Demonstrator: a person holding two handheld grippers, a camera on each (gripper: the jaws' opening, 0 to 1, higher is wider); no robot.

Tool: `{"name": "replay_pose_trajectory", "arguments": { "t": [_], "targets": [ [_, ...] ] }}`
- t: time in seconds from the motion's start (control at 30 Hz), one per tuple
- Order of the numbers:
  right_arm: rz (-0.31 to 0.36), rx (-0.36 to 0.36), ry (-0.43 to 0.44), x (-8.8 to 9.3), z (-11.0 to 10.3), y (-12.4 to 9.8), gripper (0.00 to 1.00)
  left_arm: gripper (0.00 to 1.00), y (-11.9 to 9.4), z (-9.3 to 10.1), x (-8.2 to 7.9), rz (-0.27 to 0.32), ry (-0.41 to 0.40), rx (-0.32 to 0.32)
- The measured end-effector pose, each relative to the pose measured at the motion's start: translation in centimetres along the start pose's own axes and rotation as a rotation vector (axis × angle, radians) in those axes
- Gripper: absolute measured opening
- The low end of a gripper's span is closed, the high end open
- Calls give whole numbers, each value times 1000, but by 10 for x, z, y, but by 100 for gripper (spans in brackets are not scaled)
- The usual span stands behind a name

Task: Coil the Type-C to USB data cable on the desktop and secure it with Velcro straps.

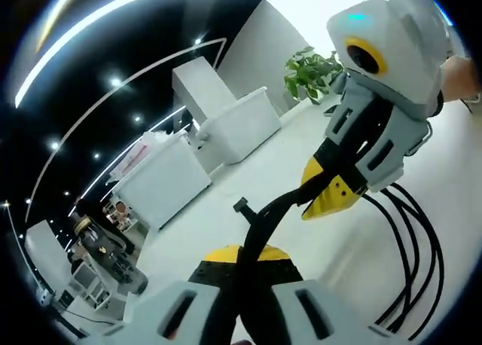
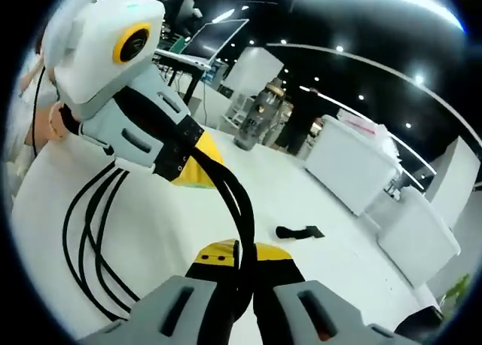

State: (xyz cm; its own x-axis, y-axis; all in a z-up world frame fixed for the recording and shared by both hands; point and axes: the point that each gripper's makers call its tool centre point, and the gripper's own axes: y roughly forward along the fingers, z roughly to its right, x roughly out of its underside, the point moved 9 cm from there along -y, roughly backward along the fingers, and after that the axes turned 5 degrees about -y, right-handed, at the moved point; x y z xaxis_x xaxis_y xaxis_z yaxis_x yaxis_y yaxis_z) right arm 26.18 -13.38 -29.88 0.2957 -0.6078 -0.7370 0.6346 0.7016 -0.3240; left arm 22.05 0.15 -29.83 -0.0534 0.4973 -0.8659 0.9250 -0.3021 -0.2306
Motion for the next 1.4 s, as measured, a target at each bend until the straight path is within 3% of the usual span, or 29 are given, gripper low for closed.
{"name": "replay_pose_trajectory", "arguments": {
  "t": [0.33,0.47,0.5,0.57,0.67,0.77,0.83,0.9,1.07,1.23,1.3,1.4],
  "targets": [
    [12,-4,-41,-1,16,8,4,5,13,-6,2,25,-41,-4],
    [-2,39,-61,1,37,15,4,5,36,-15,-6,99,12,6],
    [-12,50,-58,4,47,21,4,5,48,-19,-8,121,62,33],
    [-26,63,5,13,60,33,4,6,67,-27,-7,124,61,53],
    [-57,58,69,30,73,56,4,5,101,-38,-2,54,-11,123],
    [-87,51,93,45,81,78,5,5,128,-46,1,-66,-52,171],
    [-95,18,126,54,80,87,10,5,140,-49,5,-151,-46,181],
    [-52,20,98,54,77,84,20,5,148,-49,8,-225,-58,201],
    [46,56,-70,43,60,62,25,5,153,-55,9,-205,-39,187],
    [127,100,-67,22,51,50,23,5,153,-62,16,-239,-14,161],
    [138,66,-38,14,44,52,20,5,153,-66,23,-259,-50,142],
    [142,38,-121,4,30,63,21,5,155,-68,30,-254,-85,147]
  ]
}}
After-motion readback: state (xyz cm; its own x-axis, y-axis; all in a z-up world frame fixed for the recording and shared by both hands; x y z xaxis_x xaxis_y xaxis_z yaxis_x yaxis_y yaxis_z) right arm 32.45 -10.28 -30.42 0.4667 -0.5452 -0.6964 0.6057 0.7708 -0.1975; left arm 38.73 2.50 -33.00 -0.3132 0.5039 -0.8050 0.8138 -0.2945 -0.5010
